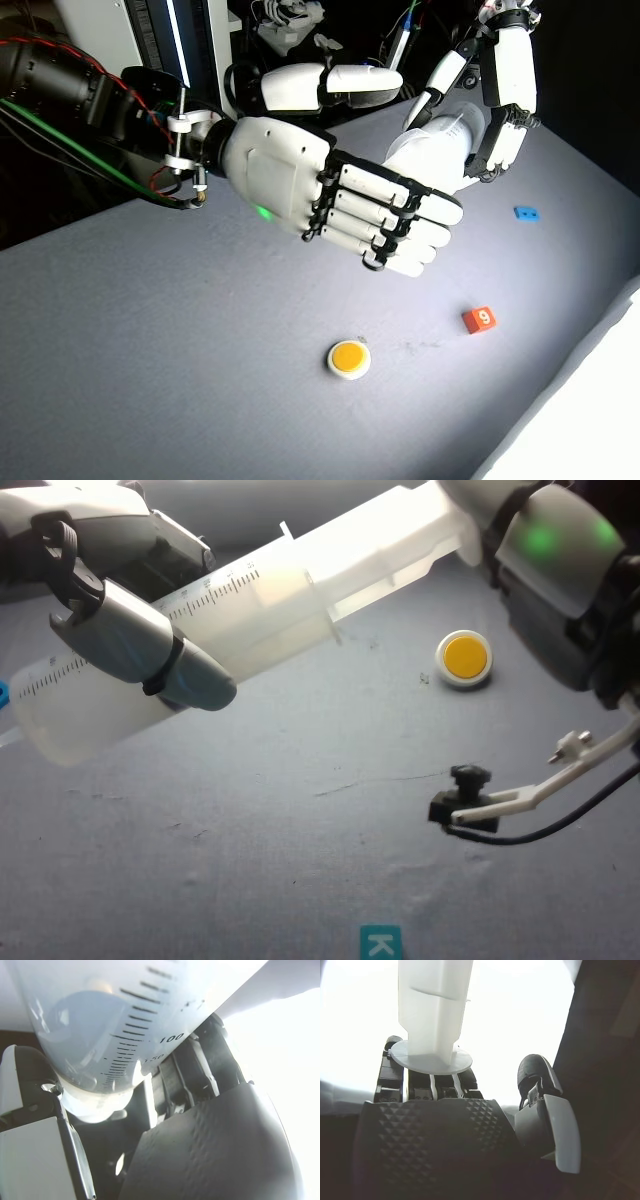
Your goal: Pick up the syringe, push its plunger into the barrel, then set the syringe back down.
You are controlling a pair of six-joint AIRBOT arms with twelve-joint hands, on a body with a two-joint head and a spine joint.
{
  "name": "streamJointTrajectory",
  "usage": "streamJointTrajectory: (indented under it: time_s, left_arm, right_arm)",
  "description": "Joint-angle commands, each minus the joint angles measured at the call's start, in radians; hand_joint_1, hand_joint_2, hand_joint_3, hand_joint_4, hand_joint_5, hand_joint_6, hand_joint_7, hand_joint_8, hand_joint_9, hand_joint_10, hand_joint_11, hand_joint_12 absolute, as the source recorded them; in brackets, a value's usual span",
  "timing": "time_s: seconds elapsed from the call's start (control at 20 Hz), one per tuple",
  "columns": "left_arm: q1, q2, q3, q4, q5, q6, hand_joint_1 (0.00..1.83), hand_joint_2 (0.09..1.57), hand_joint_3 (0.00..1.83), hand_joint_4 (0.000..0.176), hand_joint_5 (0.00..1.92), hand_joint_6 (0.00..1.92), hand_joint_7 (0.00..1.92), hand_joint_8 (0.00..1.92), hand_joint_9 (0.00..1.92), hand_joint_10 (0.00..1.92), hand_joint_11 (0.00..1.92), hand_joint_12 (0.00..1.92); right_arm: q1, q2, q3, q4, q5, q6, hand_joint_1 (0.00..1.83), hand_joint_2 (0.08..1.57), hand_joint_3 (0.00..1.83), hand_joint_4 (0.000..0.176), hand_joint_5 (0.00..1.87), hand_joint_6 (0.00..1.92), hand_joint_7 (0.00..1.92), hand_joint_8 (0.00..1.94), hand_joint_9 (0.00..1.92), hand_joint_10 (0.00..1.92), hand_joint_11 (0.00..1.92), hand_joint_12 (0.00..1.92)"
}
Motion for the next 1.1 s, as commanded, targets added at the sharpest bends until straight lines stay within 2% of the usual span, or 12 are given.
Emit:
streamJointTrajectory:
  time_s: [0.0,0.15,0.2,0.35,0.4,0.5,0.75,0.85,0.9,1.05]
  left_arm:
    - [-0.019,-0.010,-0.009,-0.006,-0.160,-0.030,1.38,1.10,0.00,0.000,0.83,1.22,1.10,0.79,0.96,1.13,0.66,1.44]
    - [-0.019,-0.011,-0.012,-0.006,-0.160,-0.030,1.38,1.10,0.00,0.000,0.83,1.18,1.13,0.76,0.95,1.15,0.63,1.47]
    - [-0.019,-0.011,-0.012,-0.006,-0.160,-0.030,1.38,1.11,0.00,0.000,0.79,1.19,1.09,0.83,0.94,1.19,0.64,1.48]
    - [-0.019,-0.010,-0.012,-0.003,-0.160,-0.030,1.37,1.12,0.00,0.000,0.76,1.28,1.07,0.85,0.92,1.23,0.64,1.55]
    - [-0.019,-0.010,-0.012,-0.002,-0.160,-0.030,1.37,1.14,0.01,0.000,0.73,1.30,1.02,0.92,0.89,1.28,0.63,1.58]
    - [-0.019,-0.010,-0.012,-0.001,-0.160,-0.030,1.37,1.14,0.00,0.000,0.73,1.25,1.01,0.93,0.90,1.31,0.67,1.59]
    - [-0.016,-0.010,-0.011,0.004,-0.160,-0.030,1.37,1.14,0.00,0.000,0.73,1.25,1.02,0.95,0.91,1.28,0.66,1.55]
    - [-0.016,-0.010,-0.012,0.005,-0.160,-0.030,1.37,1.13,0.00,0.000,0.75,1.23,1.04,0.88,0.92,1.27,0.66,1.53]
    - [-0.016,-0.010,-0.011,0.005,-0.160,-0.030,1.37,1.14,0.00,0.000,0.73,1.22,1.02,0.96,0.90,1.29,0.66,1.53]
    - [-0.014,-0.010,-0.011,0.005,-0.159,-0.030,1.37,1.15,0.00,0.000,0.73,1.21,1.00,1.00,0.89,1.32,0.66,1.57]
  right_arm:
    - [0.003,-0.020,-0.012,-0.138,0.027,0.010,0.00,1.24,0.00,0.000,0.00,0.00,0.00,0.00,0.00,0.00,0.00,0.00]
    - [0.002,-0.064,-0.011,-0.138,0.026,-0.003,0.00,1.24,0.00,0.000,0.00,0.00,0.00,0.00,0.00,0.00,0.00,0.00]
    - [0.002,-0.077,-0.011,-0.138,0.026,-0.007,0.00,1.24,0.00,0.000,0.00,0.00,0.00,0.00,0.00,0.00,0.00,0.00]
    - [-0.005,-0.123,-0.012,-0.136,0.022,-0.030,0.00,1.24,0.00,0.000,0.00,0.00,0.00,0.00,0.00,0.00,0.00,0.00]
    - [-0.007,-0.128,-0.012,-0.136,0.020,-0.031,0.00,1.24,0.00,0.000,0.00,0.00,0.00,0.00,0.00,0.00,0.00,0.00]
    - [-0.015,-0.152,-0.012,-0.136,0.009,-0.033,0.00,1.24,0.00,0.000,0.00,0.00,0.00,0.00,0.00,0.00,0.00,0.00]
    - [-0.017,-0.184,-0.012,-0.154,-0.048,-0.042,0.00,1.24,0.00,0.000,0.01,0.00,0.00,0.00,0.00,0.00,0.00,0.00]
    - [-0.022,-0.193,-0.012,-0.192,-0.051,-0.041,0.00,1.24,0.00,0.000,0.00,0.00,0.00,0.00,0.00,0.00,0.00,0.00]
    - [-0.026,-0.194,-0.012,-0.225,-0.054,-0.027,0.00,1.23,0.00,0.000,0.00,0.00,0.00,0.00,0.00,0.00,0.00,0.00]
    - [-0.027,-0.197,-0.014,-0.249,-0.070,-0.001,0.00,1.24,0.00,0.000,0.00,0.00,0.00,0.00,0.00,0.00,0.00,0.00]
